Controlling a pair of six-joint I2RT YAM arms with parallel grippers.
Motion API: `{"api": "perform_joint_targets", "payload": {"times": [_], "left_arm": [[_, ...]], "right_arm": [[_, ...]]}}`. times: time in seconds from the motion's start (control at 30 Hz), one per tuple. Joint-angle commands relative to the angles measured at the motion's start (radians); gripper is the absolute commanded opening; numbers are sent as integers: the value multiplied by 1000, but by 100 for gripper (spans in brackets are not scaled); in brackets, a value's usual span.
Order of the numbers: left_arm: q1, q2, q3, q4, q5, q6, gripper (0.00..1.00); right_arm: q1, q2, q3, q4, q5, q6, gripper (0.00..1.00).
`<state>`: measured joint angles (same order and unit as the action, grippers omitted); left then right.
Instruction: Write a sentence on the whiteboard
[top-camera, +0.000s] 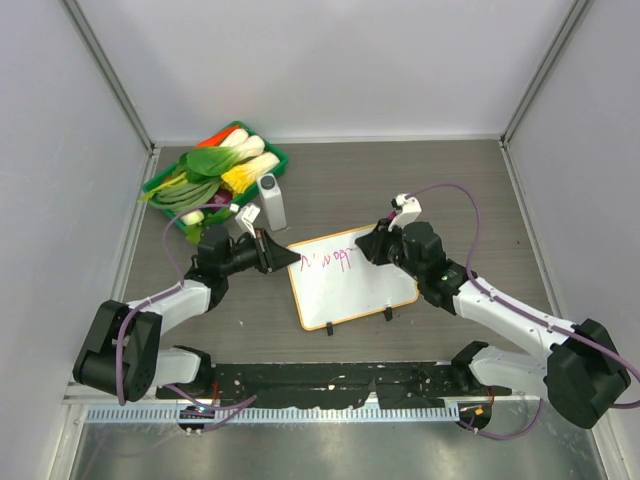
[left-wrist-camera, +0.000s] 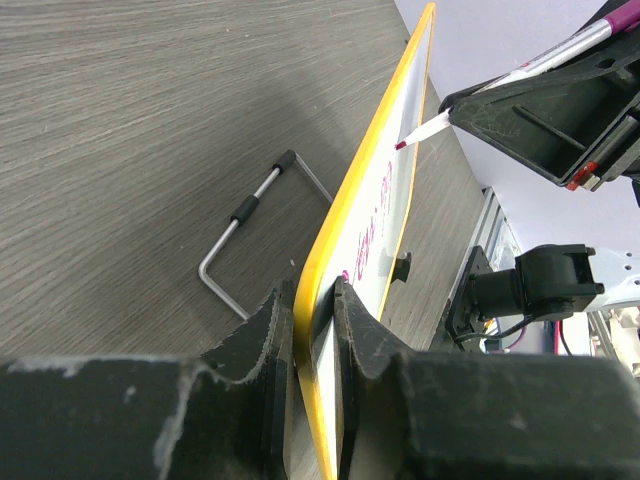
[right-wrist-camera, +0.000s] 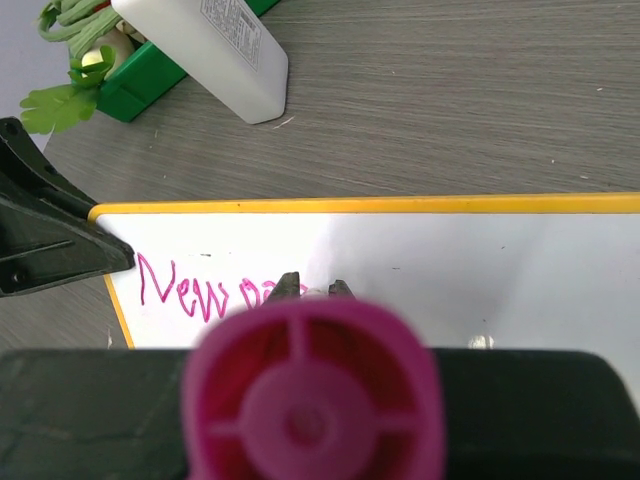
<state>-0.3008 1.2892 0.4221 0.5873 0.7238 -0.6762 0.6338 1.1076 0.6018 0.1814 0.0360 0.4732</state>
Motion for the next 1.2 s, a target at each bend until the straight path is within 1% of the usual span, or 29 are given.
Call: {"api": "perform_joint_targets", "payload": {"times": [0.0, 0.13, 0.17, 0.23, 0.4, 0.63, 0.8, 0.83, 0.9, 1.03, 1.17], "left_arm": [[-8, 2, 7, -60, -46, 84, 0], [-8, 4, 7, -58, -46, 83, 0], [-8, 4, 6, -58, -46, 81, 0], [-9, 5, 7, -57, -44, 81, 0], [-8, 4, 7, -57, -44, 81, 0], [-8, 5, 7, -57, -43, 79, 0], [-8, 4, 6, -53, -43, 79, 0], [-8, 2, 6, -53, -43, 79, 0], [-8, 2, 6, -52, -43, 78, 0], [-9, -1, 6, -55, -41, 78, 0], [-9, -2, 4, -55, -44, 81, 0]], "right_arm": [[-5, -20, -10, -30, 16, -33, 1], [-3, -8, -16, -13, -21, -19, 1], [-3, -6, -16, -4, -63, -15, 2], [-3, 6, -19, 12, -87, -4, 1], [-2, 9, -10, 32, -110, 28, 2], [-6, -83, -23, 64, -104, 61, 1], [-9, -126, -25, 37, -41, 48, 1], [-11, -124, -17, 30, -39, 36, 1], [-13, -114, -8, 10, 19, 25, 1], [-16, -89, 3, -7, 59, -4, 1], [-16, -75, 0, 9, 58, -10, 1]]}}
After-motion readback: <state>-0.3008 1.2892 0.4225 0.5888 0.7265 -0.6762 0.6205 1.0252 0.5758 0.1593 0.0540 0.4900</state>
